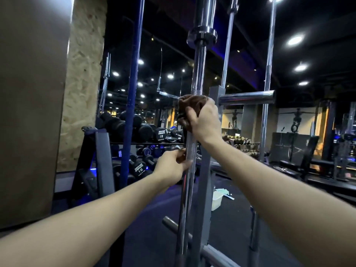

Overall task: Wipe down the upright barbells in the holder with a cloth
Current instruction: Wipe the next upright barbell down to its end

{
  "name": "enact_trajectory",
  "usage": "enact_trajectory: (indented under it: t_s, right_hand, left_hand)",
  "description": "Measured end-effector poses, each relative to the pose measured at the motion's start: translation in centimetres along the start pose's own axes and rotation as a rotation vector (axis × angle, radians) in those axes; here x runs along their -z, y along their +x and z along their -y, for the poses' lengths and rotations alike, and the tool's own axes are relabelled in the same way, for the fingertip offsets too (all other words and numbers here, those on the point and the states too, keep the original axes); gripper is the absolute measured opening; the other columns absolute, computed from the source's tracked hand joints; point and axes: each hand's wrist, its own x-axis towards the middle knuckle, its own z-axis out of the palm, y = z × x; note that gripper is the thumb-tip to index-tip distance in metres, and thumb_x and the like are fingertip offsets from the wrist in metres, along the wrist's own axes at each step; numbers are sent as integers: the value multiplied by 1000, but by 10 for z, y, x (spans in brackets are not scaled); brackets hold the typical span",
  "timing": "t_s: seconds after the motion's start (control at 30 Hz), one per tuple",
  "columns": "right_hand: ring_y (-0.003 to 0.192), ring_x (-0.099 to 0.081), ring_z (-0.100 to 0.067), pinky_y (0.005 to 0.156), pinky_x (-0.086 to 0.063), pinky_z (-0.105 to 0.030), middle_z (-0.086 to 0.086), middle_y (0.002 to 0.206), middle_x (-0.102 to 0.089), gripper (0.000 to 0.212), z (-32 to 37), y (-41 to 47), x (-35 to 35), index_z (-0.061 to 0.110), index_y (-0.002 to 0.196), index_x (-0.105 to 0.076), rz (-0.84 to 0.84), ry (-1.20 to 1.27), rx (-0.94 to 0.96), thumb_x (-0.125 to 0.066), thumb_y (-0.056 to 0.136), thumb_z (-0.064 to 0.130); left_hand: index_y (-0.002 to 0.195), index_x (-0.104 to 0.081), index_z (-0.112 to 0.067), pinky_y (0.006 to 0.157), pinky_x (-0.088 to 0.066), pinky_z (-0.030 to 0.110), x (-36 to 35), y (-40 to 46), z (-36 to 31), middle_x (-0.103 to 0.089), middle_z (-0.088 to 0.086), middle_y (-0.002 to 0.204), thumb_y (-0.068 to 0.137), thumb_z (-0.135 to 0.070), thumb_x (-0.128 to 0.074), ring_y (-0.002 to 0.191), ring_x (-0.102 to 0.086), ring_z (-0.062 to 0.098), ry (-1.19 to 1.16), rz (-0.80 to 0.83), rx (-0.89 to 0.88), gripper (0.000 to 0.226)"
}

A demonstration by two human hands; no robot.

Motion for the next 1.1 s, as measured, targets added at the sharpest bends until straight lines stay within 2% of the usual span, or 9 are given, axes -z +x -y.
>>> enact_trajectory:
  t_s: [0.1,0.17,0.3,0.43,0.6,0.73,0.9,1.0,1.1]
  right_hand:
    - [92,-47,-19,74,-35,-30,-4,104,-45,38,15,26,13,8,121,-45,3,-33,-43,-49,98,38]
    - [94,-51,-24,74,-36,-34,-6,107,-47,40,16,36,13,9,121,-44,-3,-61,-30,-44,98,43]
    - [108,-52,-35,80,-41,-41,-16,124,-48,67,3,22,0,11,134,-32,-23,-115,-3,-39,92,62]
    - [103,-56,-33,78,-40,-39,-10,112,-54,82,18,32,5,15,129,-37,4,-119,-121,-33,80,81]
    - [107,-57,-32,75,-35,-36,-8,117,-59,56,21,39,5,13,123,-45,-41,-149,-164,-43,92,59]
    - [96,-60,-32,79,-49,-41,-9,108,-60,51,-4,9,-8,11,119,-44,-28,-119,-78,-44,93,55]
    - [99,-55,-30,77,-37,-35,-11,117,-59,48,-5,11,5,11,115,-50,84,-176,-103,-43,94,54]
    - [87,-50,-27,74,-35,-34,-9,113,-60,46,5,28,10,12,109,-54,57,-213,-80,-40,95,54]
    - [92,-54,-28,73,-33,-33,-7,106,-59,49,-2,24,1,12,110,-54,-14,-202,-50,-40,95,56]
  left_hand:
    - [122,-63,-18,87,-51,27,-4,1,0,-71,1,107,89,-14,-65,83,-61,9,-8,-13,-6,33]
    - [121,-64,-18,90,-51,29,-4,3,0,-71,2,105,88,-13,-66,84,-62,9,-15,-24,-2,34]
    - [117,-67,-16,93,-52,34,-5,3,1,-72,3,102,87,-13,-67,93,-67,15,10,-49,-7,30]
    - [118,-67,-15,92,-52,32,-7,2,1,-72,4,101,88,-15,-67,89,-66,14,45,-66,-22,30]
    - [114,-68,-19,68,-53,16,-6,4,3,-70,-1,93,89,-16,-66,79,-64,11,55,-67,-14,25]
    - [108,-70,-16,91,-53,36,-6,7,6,-73,1,99,84,-14,-71,93,-68,17,-2,-77,2,24]
    - [107,-71,-19,91,-53,39,-11,9,9,-73,2,98,82,-12,-72,93,-68,20,-72,-90,21,25]
    - [112,-70,-17,87,-55,37,-12,12,12,-73,2,98,84,-12,-71,91,-69,20,-62,-97,3,29]
    - [111,-70,-17,88,-55,38,-13,17,18,-74,2,96,84,-13,-71,91,-69,21,-71,-104,-10,28]
